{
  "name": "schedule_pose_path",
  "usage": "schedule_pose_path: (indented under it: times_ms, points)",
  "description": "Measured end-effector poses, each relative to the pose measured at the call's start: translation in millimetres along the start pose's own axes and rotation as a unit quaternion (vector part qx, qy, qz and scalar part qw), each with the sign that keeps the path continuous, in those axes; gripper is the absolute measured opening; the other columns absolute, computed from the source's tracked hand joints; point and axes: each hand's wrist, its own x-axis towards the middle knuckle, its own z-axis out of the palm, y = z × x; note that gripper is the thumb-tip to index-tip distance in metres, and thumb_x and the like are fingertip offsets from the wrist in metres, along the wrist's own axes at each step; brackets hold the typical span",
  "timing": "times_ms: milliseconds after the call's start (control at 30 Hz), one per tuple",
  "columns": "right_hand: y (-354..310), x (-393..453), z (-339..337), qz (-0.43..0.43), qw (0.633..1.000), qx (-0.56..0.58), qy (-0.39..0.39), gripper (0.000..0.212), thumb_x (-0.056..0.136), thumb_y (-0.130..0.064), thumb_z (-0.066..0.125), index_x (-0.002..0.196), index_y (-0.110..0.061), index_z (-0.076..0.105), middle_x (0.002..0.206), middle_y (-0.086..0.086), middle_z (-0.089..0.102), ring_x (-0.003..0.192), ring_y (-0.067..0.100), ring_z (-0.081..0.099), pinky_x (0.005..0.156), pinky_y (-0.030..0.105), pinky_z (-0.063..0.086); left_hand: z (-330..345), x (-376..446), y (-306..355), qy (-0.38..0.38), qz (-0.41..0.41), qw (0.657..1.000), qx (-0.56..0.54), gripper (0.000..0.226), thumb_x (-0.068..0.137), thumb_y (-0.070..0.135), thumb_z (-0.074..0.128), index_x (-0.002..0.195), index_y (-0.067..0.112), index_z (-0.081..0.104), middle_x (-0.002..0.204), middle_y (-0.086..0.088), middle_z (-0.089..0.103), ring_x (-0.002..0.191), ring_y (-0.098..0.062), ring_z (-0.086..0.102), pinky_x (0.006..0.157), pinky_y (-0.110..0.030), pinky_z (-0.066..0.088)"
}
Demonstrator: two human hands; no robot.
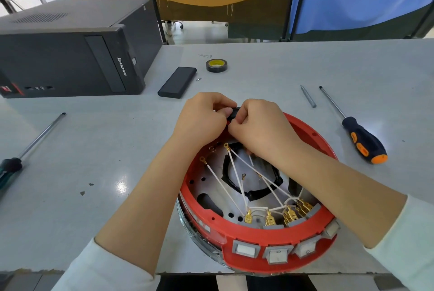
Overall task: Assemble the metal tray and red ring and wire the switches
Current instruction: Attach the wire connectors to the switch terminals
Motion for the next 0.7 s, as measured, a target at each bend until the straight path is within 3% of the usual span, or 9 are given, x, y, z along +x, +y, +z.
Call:
schedule_pose_path:
  times_ms: [133, 300, 433, 567, 700]
  points:
    - [-0.6, -1.8, 0.4, -0.024, 0.998, -0.050, 0.000, 0.011, 0.081, -0.019, 0.059, 0.076, -0.009, 0.057, 0.063, 0.001, 0.057, 0.058, 0.011, 0.049, 0.050, 0.024, 0.036, 1.5, 0.2, -0.1, 0.010, -0.001, 1.000, 0.007, 0.022, 0.092, 0.013, 0.058, 0.100, 0.027, 0.073, 0.100, 0.008, 0.072, 0.090, -0.006, 0.062, 0.067, -0.006, 0.039]
    - [0.9, 3.1, 0.2, -0.024, 0.999, -0.031, 0.001, 0.013, 0.081, -0.010, 0.056, 0.076, 0.001, 0.061, 0.065, 0.013, 0.063, 0.060, 0.027, 0.058, 0.055, 0.032, 0.044, 2.6, 0.8, -0.5, 0.006, 0.010, 0.999, 0.052, 0.024, 0.093, 0.015, 0.056, 0.103, 0.029, 0.072, 0.096, 0.012, 0.068, 0.088, -0.006, 0.059, 0.065, -0.010, 0.037]
    - [2.6, 2.4, 2.1, -0.030, 0.999, -0.044, 0.005, 0.009, 0.083, -0.013, 0.054, 0.076, -0.009, 0.056, 0.069, 0.002, 0.057, 0.066, 0.018, 0.051, 0.054, 0.022, 0.038, 1.1, -0.2, 0.8, -0.002, 0.009, 0.998, 0.054, 0.024, 0.093, 0.014, 0.055, 0.102, 0.029, 0.072, 0.093, 0.011, 0.067, 0.090, -0.010, 0.060, 0.072, -0.020, 0.040]
    - [0.6, 2.8, -7.9, -0.051, 0.997, -0.058, -0.023, 0.022, 0.089, -0.022, 0.055, 0.081, -0.004, 0.063, 0.075, 0.010, 0.066, 0.071, 0.023, 0.059, 0.062, 0.033, 0.045, -2.7, -2.0, 3.8, -0.011, -0.002, 1.000, 0.017, 0.024, 0.093, 0.011, 0.056, 0.103, 0.023, 0.073, 0.098, 0.005, 0.070, 0.094, -0.012, 0.063, 0.082, -0.023, 0.046]
    - [0.1, -2.7, -31.4, -0.067, 0.992, -0.097, -0.048, 0.026, 0.091, -0.040, 0.052, 0.083, -0.017, 0.062, 0.076, 0.000, 0.065, 0.071, 0.019, 0.060, 0.064, 0.033, 0.048, -2.4, 0.8, 5.8, -0.008, -0.014, 1.000, 0.014, 0.021, 0.093, 0.010, 0.056, 0.104, 0.019, 0.072, 0.099, 0.002, 0.070, 0.092, -0.011, 0.061, 0.070, -0.009, 0.042]
